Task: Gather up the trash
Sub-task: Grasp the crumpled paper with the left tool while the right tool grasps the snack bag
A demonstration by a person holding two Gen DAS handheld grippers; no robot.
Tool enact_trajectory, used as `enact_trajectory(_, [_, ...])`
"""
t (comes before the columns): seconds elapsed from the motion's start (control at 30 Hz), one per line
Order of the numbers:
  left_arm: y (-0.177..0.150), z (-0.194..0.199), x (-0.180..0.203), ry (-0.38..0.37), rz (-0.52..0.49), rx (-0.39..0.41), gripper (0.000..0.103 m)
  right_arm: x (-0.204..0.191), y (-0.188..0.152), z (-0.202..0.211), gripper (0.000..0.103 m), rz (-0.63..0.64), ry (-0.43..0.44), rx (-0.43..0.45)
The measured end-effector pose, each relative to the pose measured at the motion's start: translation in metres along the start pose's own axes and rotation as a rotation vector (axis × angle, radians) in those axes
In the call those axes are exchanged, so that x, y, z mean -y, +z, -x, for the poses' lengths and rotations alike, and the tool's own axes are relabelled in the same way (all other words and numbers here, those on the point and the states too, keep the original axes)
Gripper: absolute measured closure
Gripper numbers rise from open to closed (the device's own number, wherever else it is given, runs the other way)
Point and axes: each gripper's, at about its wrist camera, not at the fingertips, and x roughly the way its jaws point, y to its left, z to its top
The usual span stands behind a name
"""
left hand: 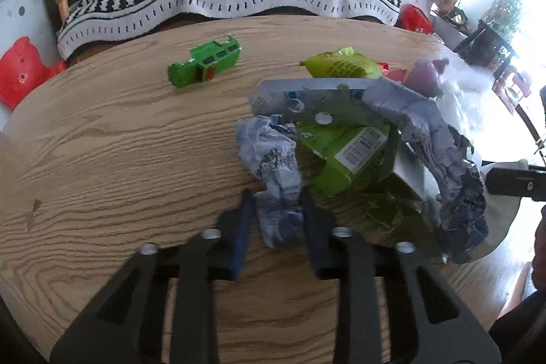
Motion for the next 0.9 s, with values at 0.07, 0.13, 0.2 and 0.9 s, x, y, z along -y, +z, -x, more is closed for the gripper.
enact_trajectory(0.07, [0.000, 0.001, 0.003, 0.000, -0.001, -0.002, 0.079, -0.001, -0.002, 0.000, 0.025, -0.002, 0.021, -0.003])
enact_trajectory(0.13, [0.000, 0.004, 0.006, 0.012, -0.008, 0.007, 0.079, -0.002, -0.002, 0.003, 0.049, -0.013, 0.065, -0.003])
enact_trajectory(0.2, [0.001, 0.007, 0.007, 0.017, -0.008, 0.014, 0.079, -0.005, -0.002, 0.008, 0.050, -0.016, 0.070, 0.002])
enact_trajectory(0.9, [0.026, 0.063, 0.047, -0.016, 0.011, 0.114, 0.079, 0.000, -0.011, 0.098, 0.055, 0.030, -0.026, 0.208])
